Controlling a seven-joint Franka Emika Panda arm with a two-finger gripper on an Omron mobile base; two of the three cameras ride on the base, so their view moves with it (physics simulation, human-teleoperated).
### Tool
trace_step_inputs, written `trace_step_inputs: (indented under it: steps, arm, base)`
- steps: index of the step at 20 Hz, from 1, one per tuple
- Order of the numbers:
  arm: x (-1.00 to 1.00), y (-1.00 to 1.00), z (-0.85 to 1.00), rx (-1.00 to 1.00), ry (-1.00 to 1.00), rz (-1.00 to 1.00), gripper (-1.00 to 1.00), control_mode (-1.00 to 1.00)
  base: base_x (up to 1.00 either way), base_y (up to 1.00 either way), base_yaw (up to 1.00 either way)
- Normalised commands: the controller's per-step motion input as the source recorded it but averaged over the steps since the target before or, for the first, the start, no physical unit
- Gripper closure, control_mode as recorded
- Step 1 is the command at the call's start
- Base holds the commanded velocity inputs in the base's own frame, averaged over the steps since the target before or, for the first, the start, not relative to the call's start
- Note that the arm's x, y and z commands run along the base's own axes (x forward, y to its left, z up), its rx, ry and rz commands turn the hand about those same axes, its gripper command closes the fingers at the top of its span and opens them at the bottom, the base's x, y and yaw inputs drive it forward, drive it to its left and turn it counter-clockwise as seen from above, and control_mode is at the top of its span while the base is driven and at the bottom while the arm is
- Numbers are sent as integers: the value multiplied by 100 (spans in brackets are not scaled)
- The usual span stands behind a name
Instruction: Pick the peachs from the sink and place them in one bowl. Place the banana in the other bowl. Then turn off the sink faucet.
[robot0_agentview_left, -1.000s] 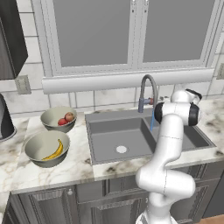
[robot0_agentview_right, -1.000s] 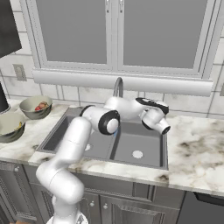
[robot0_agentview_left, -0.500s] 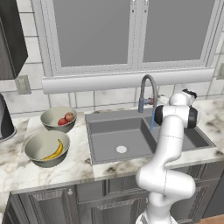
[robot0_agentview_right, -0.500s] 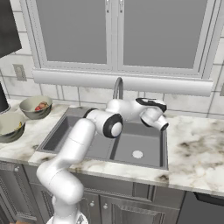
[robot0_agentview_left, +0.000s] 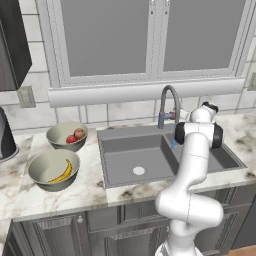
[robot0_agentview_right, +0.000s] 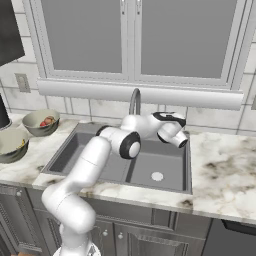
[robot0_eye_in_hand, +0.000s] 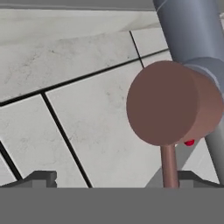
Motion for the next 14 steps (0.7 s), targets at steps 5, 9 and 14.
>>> trace_step_inputs:
  steps: [5, 9, 14]
  arm:
    - [19, 0, -7, 0, 0, 0, -100, -100]
    - [25, 1, -2, 2, 0, 0, -100, -100]
    - [9, 15, 0, 0, 0, 1, -100, -100]
  base:
    - [0, 0, 0]
    - [0, 0, 0]
    - [0, 0, 0]
